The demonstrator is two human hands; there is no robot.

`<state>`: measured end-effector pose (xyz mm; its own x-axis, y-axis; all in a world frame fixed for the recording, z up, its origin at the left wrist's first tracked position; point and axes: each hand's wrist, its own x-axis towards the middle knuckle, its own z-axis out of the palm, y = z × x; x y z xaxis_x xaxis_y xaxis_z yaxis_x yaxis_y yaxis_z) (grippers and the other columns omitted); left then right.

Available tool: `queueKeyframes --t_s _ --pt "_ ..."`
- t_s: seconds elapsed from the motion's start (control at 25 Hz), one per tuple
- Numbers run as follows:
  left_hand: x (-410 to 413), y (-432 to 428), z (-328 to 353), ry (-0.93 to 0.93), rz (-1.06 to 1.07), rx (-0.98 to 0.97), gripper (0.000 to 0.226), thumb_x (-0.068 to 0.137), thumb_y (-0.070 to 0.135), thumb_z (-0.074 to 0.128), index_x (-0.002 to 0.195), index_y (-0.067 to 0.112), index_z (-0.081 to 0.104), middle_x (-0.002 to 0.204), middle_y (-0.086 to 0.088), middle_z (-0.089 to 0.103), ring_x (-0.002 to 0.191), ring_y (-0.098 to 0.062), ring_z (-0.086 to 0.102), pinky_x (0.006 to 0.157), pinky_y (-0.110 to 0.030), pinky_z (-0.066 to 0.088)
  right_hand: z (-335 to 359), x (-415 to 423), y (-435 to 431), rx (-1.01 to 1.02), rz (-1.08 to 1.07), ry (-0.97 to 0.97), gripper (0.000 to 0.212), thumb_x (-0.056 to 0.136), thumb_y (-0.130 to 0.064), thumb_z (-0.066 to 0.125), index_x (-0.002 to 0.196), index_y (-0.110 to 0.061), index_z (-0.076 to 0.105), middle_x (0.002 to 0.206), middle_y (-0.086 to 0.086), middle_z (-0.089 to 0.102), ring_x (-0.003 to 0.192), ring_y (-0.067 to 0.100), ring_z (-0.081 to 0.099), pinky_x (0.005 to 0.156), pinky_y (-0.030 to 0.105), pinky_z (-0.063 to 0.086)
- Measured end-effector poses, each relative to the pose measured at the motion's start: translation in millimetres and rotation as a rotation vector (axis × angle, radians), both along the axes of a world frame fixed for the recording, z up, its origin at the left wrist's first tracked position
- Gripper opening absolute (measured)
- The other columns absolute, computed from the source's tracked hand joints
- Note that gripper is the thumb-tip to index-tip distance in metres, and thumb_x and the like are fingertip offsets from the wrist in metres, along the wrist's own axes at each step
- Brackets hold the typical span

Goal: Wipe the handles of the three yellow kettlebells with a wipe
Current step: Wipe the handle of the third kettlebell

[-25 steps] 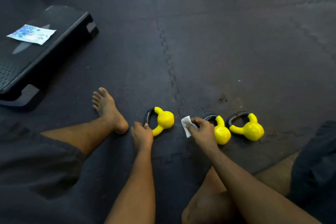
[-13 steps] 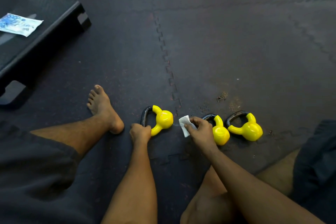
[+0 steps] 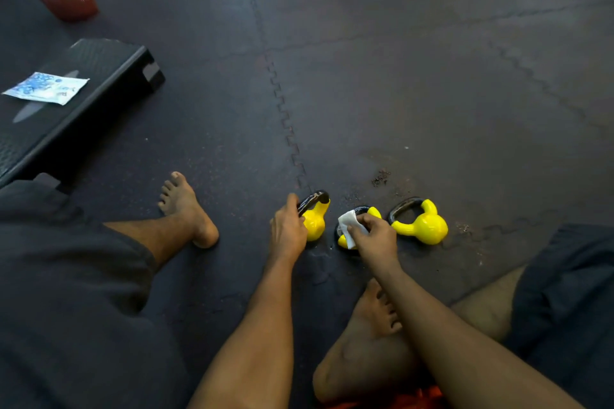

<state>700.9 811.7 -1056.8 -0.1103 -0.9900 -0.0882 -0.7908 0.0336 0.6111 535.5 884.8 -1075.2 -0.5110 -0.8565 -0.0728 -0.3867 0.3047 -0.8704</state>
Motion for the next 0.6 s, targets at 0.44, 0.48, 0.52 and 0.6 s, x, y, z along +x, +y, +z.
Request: queueKeyframes --t_s 0.44,0.48,0.52,0.6 --pt "9 17 -7 0.248 -0.144 0.211 0.037 0.084 -0.003 0.056 0.112 0.022 0.059 0.097 -0.002 0.066 0.088 -0.017 0.060 0.071 -0.022 0.042 -21 -18 4 0.192 -0.168 0.059 0.033 0.079 -0.005 0.060 0.111 -0.002 0.069 0.104 0.020 0.070 0.095 0.034 0.063 0.071 0.024 0.038" --pt "12 17 -4 0.248 -0.139 0.235 0.039 0.083 -0.006 0.053 0.113 0.019 0.059 0.097 -0.005 0.066 0.088 -0.017 0.058 0.070 -0.022 0.039 -22 -17 2 0.200 -0.152 0.063 0.035 0.079 -0.006 0.060 0.112 -0.003 0.068 0.106 0.019 0.070 0.098 0.033 0.063 0.073 0.024 0.039" --pt "12 16 -2 0.239 -0.129 0.255 0.039 0.082 -0.007 0.051 0.112 0.016 0.059 0.097 -0.008 0.066 0.088 -0.018 0.057 0.070 -0.023 0.038 -21 -13 0 0.199 -0.120 0.069 0.036 0.079 -0.006 0.059 0.113 -0.005 0.068 0.107 0.017 0.070 0.099 0.031 0.063 0.073 0.022 0.039" --pt "9 16 0 0.223 -0.111 0.287 0.030 0.084 -0.004 0.052 0.109 0.012 0.056 0.101 -0.014 0.065 0.090 -0.020 0.055 0.072 -0.027 0.038 -16 -4 -7 0.200 0.041 0.030 0.038 0.080 -0.004 0.061 0.118 -0.007 0.066 0.109 0.011 0.070 0.101 0.026 0.063 0.074 0.019 0.038"
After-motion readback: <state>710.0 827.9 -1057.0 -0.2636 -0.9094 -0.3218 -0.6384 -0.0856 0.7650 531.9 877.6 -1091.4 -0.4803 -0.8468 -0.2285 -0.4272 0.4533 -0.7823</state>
